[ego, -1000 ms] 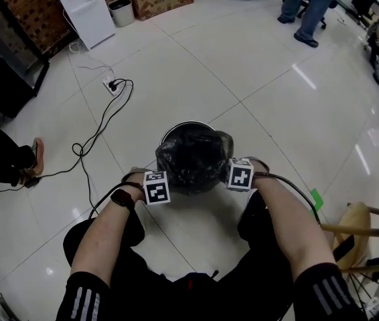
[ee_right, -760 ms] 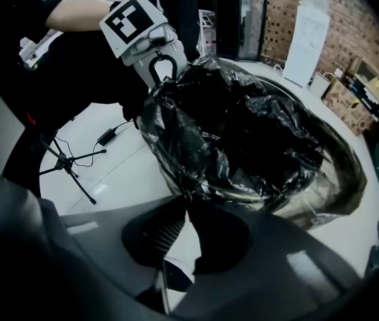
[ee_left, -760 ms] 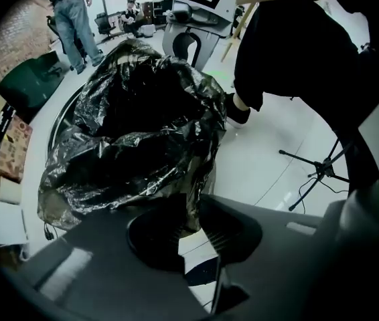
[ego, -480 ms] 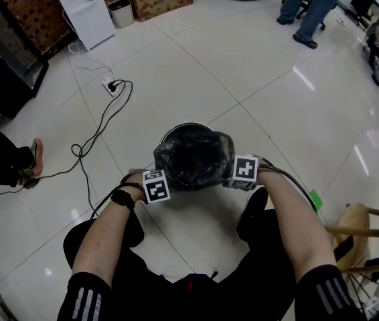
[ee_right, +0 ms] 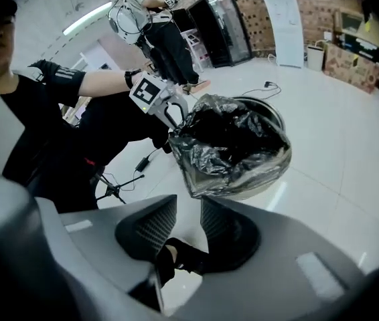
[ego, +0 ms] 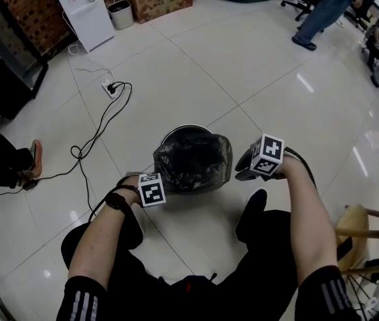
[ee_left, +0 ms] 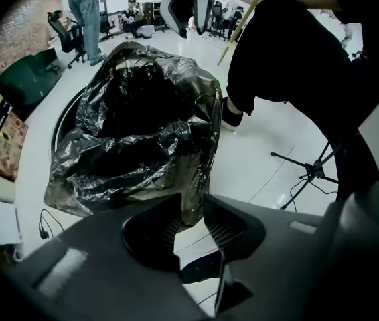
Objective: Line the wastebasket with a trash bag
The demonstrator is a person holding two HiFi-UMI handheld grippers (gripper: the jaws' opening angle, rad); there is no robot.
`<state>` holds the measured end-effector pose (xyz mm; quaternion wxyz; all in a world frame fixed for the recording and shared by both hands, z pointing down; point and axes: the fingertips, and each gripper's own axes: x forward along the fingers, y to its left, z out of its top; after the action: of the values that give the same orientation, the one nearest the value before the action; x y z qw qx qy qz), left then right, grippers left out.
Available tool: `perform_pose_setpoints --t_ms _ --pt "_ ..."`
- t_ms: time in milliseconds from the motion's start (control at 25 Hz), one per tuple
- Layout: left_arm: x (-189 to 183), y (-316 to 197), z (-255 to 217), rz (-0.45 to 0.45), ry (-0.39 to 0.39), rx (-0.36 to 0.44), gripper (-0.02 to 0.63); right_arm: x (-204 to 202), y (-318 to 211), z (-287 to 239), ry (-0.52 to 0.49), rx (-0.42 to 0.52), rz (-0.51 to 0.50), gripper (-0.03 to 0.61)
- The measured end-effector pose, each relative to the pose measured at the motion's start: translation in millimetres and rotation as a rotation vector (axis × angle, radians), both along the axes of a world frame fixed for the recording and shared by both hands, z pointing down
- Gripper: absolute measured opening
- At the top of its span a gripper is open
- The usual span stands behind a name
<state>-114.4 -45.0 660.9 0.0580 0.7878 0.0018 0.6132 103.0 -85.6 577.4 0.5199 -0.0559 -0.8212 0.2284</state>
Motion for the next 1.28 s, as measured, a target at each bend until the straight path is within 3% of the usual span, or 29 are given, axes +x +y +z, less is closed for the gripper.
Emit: perform_pose_setpoints --t_ms 120,200,280,360,480,520,600,680,800,920,1040,1160,1280 --pt "-10 -3 -17 -0.029 -0.009 -0.018 0.097 1 -30 -9 -0.058 0.094 0.080 0.123" --pt "-24 3 -31 -0.065 -0.035 -0.101 0.097 1 -57 -19 -0.087 0.189 0.145 0.123" --pt "-31 14 -50 -0.110 -0.001 -0.222 0.097 0 -85 -27 -0.115 0.275 0.224 0.123" --pt "-34 -6 -68 -0.187 0.066 -0.209 0.097 -2 -109 -33 -0.143 0.337 0.313 0.123" --pt "-44 -77 -87 -0.436 0.161 -0.048 0.083 -8 -135 -34 -0.165 0.384 0.418 0.123" --pt "-47 -99 -90 -0.550 0.201 -0.034 0.069 -12 -139 -32 -0.167 0.389 0.436 0.123" --pt "-48 -127 -90 -0.782 0.303 -0.131 0.071 -24 -145 -26 -0.167 0.388 0.447 0.123" --pt "-45 -135 -81 -0.888 0.348 -0.253 0.102 -36 -148 -21 -0.169 0.381 0.442 0.124" --pt "-42 -133 -55 -0.868 0.273 -0.295 0.136 -47 -155 -14 -0.160 0.387 0.434 0.129" --pt "-31 -127 -37 -0.861 0.263 -0.363 0.141 -48 -161 6 -0.110 0.394 0.409 0.137" --pt "-27 -126 -30 -0.845 0.247 -0.367 0.133 -50 -158 28 -0.044 0.387 0.359 0.147" --pt "-27 -126 -31 -0.835 0.235 -0.359 0.060 -53 -154 42 0.005 0.374 0.326 0.138" --pt "-24 -125 -33 -0.810 0.231 -0.356 0.000 -47 -151 49 0.058 0.385 0.293 0.041"
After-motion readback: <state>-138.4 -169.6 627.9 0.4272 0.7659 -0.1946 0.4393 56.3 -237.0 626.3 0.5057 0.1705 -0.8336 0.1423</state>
